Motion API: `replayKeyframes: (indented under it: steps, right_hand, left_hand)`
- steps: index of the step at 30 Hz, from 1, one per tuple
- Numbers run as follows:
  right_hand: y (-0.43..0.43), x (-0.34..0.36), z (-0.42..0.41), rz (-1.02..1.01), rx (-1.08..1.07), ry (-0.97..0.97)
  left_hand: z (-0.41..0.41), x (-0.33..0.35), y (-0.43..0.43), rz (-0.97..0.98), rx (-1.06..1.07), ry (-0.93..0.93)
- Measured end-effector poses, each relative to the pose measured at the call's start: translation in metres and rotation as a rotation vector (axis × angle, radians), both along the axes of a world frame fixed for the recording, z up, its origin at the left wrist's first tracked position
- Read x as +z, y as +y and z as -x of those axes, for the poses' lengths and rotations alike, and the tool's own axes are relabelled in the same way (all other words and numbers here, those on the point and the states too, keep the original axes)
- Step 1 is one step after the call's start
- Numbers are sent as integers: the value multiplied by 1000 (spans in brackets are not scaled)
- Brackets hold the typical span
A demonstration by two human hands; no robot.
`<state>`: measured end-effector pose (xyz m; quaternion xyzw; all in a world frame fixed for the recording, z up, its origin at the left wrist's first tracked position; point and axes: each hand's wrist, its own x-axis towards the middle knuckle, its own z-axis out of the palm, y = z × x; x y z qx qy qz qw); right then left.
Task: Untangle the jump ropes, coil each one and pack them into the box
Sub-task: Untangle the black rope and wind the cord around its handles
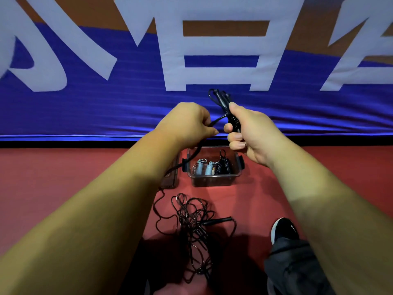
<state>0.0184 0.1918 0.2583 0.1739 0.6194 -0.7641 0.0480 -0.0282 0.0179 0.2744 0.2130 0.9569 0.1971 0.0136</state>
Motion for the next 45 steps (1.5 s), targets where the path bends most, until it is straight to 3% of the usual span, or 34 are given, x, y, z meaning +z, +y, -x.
replayKeyframes:
  steps: [4, 7, 9, 13, 16, 20, 28, 31, 38, 41, 45]
  right_hand:
    - [-3, 2, 0, -48, 1, 21]
    - [-2, 2, 0, -53, -15, 27]
    - [0, 1, 0, -36, -42, 30]
    - [6, 0, 2, -50, -84, 42]
    - [9, 0, 2, -69, -91, 62]
    - [8, 5, -1, -83, -33, 87]
    - [2, 0, -9, -166, 106, 67]
    - [4, 4, -9, -75, 113, 71]
    - [10, 14, -11, 262, 143, 60]
    - [12, 15, -12, 324, 165, 30]
    - [11, 14, -14, 352, 255, -18]
  left_hand:
    - [-1, -7, 4, -14, 71, 73]
    - [-2, -6, 4, -91, 77, 6]
    - [-5, -4, 2, -274, 34, -184]
    - [-7, -1, -5, -792, -90, -799]
    - [-6, 3, -11, -859, -174, -937]
    - [-9, 4, -16, -772, -178, -886]
    - [-4, -8, -4, -88, 50, -250]
    - [-2, -14, 0, -78, 84, -97]
    - [-1, -12, -15, -546, -112, -588]
    - [4, -6, -27, -498, -185, -664]
    - [3, 0, -31, -335, -153, -576]
